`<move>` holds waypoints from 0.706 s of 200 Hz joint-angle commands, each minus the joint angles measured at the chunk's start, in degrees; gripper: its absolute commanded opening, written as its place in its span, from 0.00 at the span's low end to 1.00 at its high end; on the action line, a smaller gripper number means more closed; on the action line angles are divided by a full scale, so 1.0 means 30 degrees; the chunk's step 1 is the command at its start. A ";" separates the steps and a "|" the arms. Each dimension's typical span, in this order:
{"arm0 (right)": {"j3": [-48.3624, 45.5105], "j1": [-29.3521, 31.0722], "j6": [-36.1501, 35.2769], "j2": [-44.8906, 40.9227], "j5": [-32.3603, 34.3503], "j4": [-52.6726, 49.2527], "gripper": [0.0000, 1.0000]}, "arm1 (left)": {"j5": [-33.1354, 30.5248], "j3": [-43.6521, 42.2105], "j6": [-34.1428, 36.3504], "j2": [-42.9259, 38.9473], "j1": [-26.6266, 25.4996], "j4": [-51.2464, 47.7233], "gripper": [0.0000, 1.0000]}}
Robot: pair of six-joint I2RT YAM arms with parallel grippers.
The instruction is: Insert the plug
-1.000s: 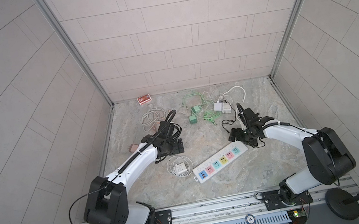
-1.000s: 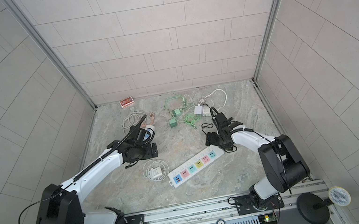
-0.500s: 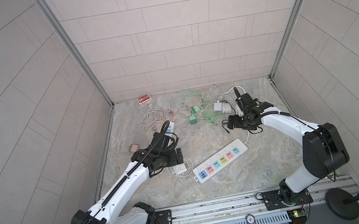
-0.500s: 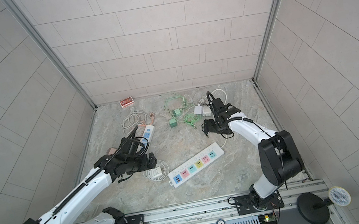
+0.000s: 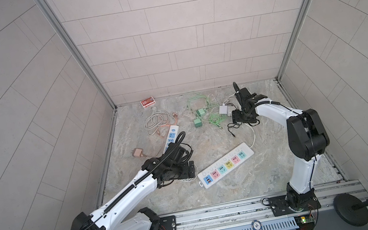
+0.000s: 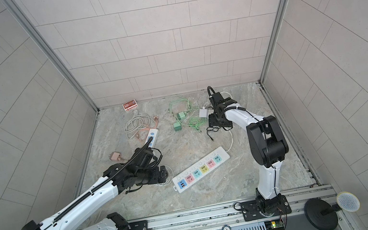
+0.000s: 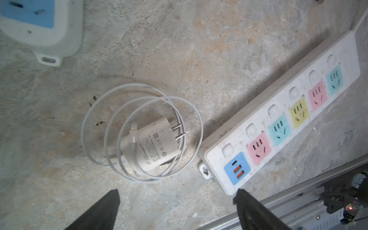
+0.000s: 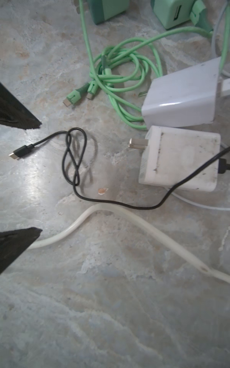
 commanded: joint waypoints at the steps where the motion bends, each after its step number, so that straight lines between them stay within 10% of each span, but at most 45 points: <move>1: 0.1165 -0.0063 -0.0058 0.0745 -0.0422 -0.0022 0.72 | -0.0093 0.0806 0.0388 0.0491 -0.0493 0.0398 0.97; 141: 0.6702 -0.0190 0.0506 0.5764 0.1582 -0.1143 0.62 | 0.1552 0.0197 0.1033 0.2545 -0.1415 0.2388 0.96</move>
